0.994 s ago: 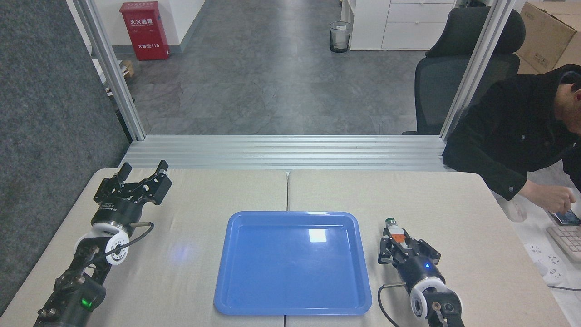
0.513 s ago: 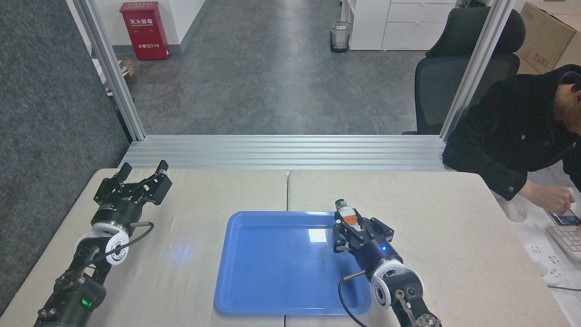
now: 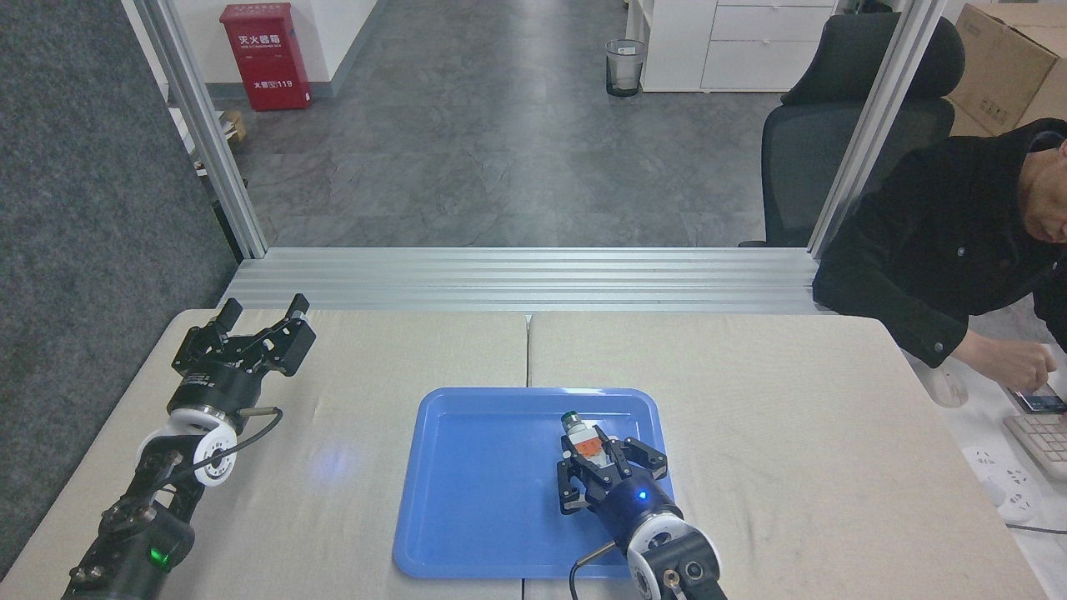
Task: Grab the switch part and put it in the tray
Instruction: 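Lift the switch part and carry it over the blue tray, then lower the switch part into the tray and open the right gripper, then raise the open right gripper away from the tray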
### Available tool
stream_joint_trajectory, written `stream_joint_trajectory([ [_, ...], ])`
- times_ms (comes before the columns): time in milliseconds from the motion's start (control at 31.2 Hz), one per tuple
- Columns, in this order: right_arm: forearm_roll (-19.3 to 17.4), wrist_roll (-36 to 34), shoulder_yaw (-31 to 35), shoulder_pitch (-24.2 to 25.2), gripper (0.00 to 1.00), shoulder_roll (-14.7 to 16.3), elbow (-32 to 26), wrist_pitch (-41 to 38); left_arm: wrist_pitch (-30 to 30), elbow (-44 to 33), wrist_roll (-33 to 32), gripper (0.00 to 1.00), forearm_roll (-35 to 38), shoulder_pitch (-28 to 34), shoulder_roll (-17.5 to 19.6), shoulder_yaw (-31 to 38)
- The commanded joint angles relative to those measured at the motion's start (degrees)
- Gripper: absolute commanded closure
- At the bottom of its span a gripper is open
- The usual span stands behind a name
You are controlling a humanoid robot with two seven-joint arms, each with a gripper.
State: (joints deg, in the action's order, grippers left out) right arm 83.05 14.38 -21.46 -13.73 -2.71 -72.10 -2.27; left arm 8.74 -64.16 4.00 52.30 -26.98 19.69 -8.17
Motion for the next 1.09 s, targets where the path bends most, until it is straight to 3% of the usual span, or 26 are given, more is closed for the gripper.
stream_joint_trajectory([
  [0,1.8,0.0,-5.2,0.6,0.58,-2.1,3.5,1.0,0.0,0.0,0.0,0.00,0.0,0.0,0.0,0.0],
  [32,1.6,0.0,-5.0,0.6,0.45,-2.1,3.5,1.0,0.0,0.0,0.0,0.00,0.0,0.0,0.0,0.0],
  [96,1.0,-0.5,-4.3,0.6,0.01,-2.0,3.5,1.0,0.0,0.0,0.0,0.00,0.0,0.0,0.0,0.0],
  [192,-0.6,-1.3,-3.0,-0.2,0.00,-2.6,3.4,0.9,0.0,0.0,0.0,0.00,0.0,0.0,0.0,0.0],
  [289,-3.2,-3.4,2.5,-3.4,0.00,-2.8,2.5,0.6,0.0,0.0,0.0,0.00,0.0,0.0,0.0,0.0],
  [449,-4.6,-6.3,9.1,-8.7,0.00,-1.1,1.4,0.3,0.0,0.0,0.0,0.00,0.0,0.0,0.0,0.0],
  [738,-5.4,-15.6,17.1,-10.7,0.00,17.2,-0.9,-3.2,0.0,0.0,0.0,0.00,0.0,0.0,0.0,0.0],
  [802,-6.5,-16.9,19.4,-10.7,0.01,19.0,-0.9,-3.2,0.0,0.0,0.0,0.00,0.0,0.0,0.0,0.0],
  [962,-13.3,-16.5,24.3,-8.6,0.01,22.0,-0.9,-3.8,0.0,0.0,0.0,0.00,0.0,0.0,0.0,0.0],
  [1058,-13.8,-16.5,24.4,-7.0,0.01,24.0,-0.9,-3.9,0.0,0.0,0.0,0.00,0.0,0.0,0.0,0.0],
])
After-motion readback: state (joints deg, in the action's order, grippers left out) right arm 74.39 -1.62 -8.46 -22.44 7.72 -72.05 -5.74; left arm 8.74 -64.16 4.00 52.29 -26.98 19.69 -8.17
